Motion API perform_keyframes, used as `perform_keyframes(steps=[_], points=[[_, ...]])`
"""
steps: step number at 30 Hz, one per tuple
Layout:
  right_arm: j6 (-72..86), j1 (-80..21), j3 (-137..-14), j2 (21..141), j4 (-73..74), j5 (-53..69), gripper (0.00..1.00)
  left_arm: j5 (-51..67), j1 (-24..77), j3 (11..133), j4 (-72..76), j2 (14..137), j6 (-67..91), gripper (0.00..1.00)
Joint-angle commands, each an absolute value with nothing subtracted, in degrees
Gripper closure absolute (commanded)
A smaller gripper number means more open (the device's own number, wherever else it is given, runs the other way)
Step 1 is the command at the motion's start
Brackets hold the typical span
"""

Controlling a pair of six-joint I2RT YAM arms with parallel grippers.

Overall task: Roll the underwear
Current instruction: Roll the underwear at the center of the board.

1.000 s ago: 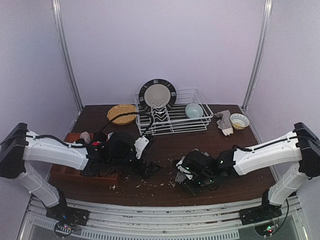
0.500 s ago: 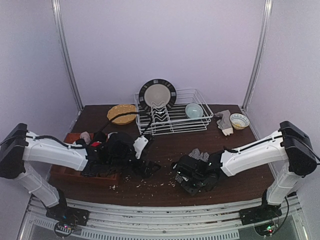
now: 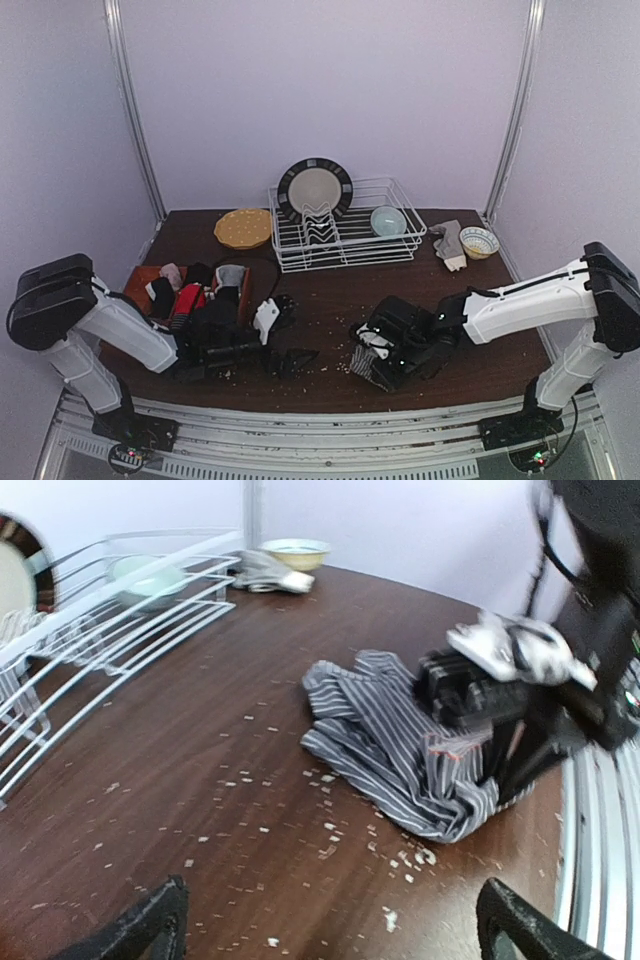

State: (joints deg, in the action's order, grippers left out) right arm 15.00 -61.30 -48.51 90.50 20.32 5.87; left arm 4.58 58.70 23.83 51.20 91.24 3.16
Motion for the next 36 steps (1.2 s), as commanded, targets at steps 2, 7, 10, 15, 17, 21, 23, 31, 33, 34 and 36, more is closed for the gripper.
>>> perform_keyframes(steps=[2,7,10,15,17,21,23,31,33,34,36], points=[[19.2,-58.5,-44.2,85.0,19.0,24.4,1.0,20.7,59.9,28.5,56.8,92.5,-10.8,0.02],[23.4,-54.8,-39.4,81.7,14.8,32.7,1.0,21.5,65.1,35.4,37.2,93.1,-25.6,0.12],[24.7,-52.5,-37.0,81.6,12.2,35.5,1.0,23.7,66.8,39.3,29.7,95.4,-30.1,0.19],[26.2,-50.9,-34.5,82.3,8.6,37.7,1.0,28.0,67.4,44.0,26.7,101.1,-33.3,0.31],[26.4,-50.7,-33.8,82.5,7.6,38.0,1.0,28.2,67.4,46.8,24.5,103.7,-35.3,0.31],[26.4,-50.3,-33.6,82.6,7.2,38.3,1.0,27.9,67.4,51.5,22.2,108.4,-38.4,0.33],[26.3,-50.2,-33.5,82.5,7.2,38.4,1.0,27.6,67.4,53.6,21.8,110.2,-39.3,0.34],[25.5,-50.0,-33.7,82.8,8.1,37.9,1.0,27.1,67.2,58.3,20.6,114.3,-40.0,0.44],[25.3,-50.0,-33.6,83.0,8.1,37.8,1.0,27.2,67.2,58.4,20.3,114.6,-39.7,0.52],[25.3,-49.9,-33.5,83.0,8.1,37.8,1.0,27.4,67.1,58.4,20.0,114.7,-39.7,0.57],[25.4,-50.0,-33.5,83.0,8.0,37.7,1.0,27.4,67.1,58.1,20.0,114.8,-39.4,0.69]])
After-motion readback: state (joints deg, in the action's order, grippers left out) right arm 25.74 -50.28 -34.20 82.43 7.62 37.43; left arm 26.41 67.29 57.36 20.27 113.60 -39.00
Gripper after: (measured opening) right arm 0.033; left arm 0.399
